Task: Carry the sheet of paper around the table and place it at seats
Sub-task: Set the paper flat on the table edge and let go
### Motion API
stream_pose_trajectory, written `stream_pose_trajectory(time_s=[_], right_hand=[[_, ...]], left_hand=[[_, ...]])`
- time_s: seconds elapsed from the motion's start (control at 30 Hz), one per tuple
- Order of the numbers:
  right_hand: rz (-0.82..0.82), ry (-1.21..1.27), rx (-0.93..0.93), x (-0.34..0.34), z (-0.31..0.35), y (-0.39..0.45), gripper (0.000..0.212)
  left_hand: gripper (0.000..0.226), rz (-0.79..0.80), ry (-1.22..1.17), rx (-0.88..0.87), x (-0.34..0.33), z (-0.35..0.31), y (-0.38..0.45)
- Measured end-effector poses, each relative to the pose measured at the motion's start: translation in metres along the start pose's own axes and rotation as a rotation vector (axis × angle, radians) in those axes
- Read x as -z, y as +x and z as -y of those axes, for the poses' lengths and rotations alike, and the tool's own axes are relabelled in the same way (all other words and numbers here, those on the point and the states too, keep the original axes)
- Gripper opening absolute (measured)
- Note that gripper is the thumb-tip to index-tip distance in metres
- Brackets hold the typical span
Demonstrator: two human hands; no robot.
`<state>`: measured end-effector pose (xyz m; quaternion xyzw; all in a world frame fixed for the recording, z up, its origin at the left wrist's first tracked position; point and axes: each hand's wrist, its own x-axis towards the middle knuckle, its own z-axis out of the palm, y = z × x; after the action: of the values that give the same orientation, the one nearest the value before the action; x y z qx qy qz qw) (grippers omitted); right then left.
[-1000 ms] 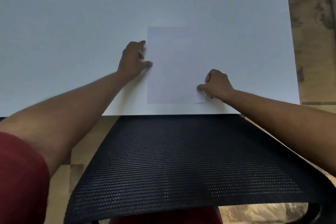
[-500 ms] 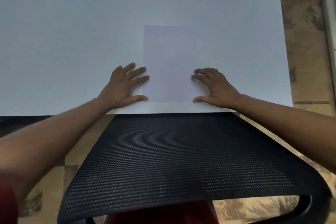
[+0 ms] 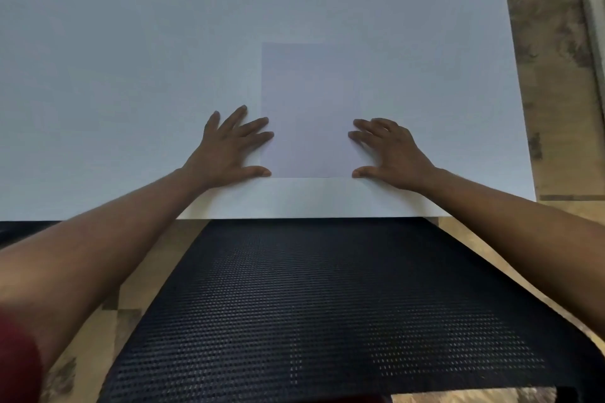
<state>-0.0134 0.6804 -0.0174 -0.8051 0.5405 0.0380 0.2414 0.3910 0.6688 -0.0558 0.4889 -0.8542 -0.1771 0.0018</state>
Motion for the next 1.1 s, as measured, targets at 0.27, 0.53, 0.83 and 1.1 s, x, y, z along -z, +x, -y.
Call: stream_pose_trajectory(time_s=[0.27,0.53,0.83,1.1], right_hand=[[-0.029,-0.032,0.014,0.003,-0.011,0.014,0.093],[0.000,-0.049,0.015,-0.001,-0.013,0.010,0.094],[0.010,-0.089,0.025,0.003,-0.009,0.012,0.094],[0.031,-0.143,0.028,0.006,-0.005,0.011,0.093]], left_hand=[[0.107,0.060,-0.057,0.063,0.003,0.004,0.013],[0.114,0.066,-0.045,0.069,-0.002,0.008,0.014],[0.114,0.049,-0.070,0.075,-0.001,0.010,0.018],[0.114,0.030,-0.081,0.080,-0.001,0.009,0.018]])
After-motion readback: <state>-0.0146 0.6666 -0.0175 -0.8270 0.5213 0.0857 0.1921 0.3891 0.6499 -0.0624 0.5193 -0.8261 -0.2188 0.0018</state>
